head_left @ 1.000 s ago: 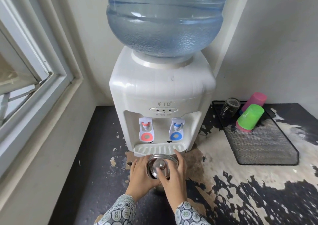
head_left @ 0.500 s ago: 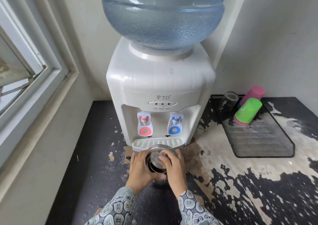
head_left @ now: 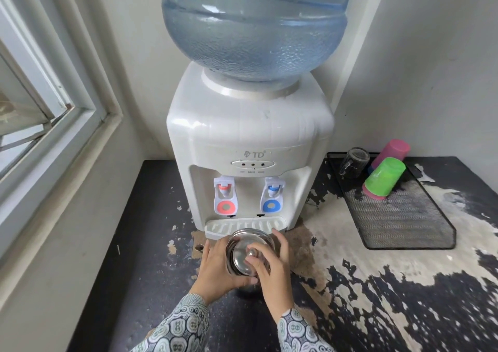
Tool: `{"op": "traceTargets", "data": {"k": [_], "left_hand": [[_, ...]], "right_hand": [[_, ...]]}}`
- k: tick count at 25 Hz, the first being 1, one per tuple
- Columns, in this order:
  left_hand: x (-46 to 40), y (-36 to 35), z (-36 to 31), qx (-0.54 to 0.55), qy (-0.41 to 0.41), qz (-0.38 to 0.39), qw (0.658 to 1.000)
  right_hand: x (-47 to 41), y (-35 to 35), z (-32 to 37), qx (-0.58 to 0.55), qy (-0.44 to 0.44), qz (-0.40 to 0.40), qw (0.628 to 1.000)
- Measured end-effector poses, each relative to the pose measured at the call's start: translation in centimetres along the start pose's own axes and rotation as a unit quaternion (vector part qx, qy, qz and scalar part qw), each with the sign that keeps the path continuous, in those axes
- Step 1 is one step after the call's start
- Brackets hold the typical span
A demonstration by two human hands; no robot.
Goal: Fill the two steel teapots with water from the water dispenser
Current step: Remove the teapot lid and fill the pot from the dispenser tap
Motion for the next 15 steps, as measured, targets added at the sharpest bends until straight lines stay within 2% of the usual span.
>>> {"op": "traceTargets", "data": {"k": [6,8,9,12,15], "left_hand": [[0.0,-0.1,0.3,0.004,-0.002,-0.002,1.000],[-0.1,0.0,0.3,0.005,0.000,-0.005,1.000],[-0.2,0.0,0.1,-0.001,-0.003,-0.003,1.000],[-0.1,0.1,0.1,0.015,0.011,0.004,1.000],[-0.2,0.4,0.1,0.048,0.021,-0.018,0.998]], "right_hand": [[2.1,4.3,1.2,-0.012,0.097,-0.080,0.992],[3.6,6.5,-0.9,0.038,0.093,-0.136,0.986],[4.1,7.2,-2.5,0.070,0.063,-0.148,0.985],[4.4,7.6,-7.7,0.182,-0.037,-0.110,0.976],[4.2,6.5,-10.3,0.224,-0.078,-0.026,0.971]]}}
Point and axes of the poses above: each hand's wrist, its own x-axis away from the middle knuckle, its own y-axis out of the back of the hand, z = x × y, the point moved 10 cm from there along -x, towards the middle knuckle
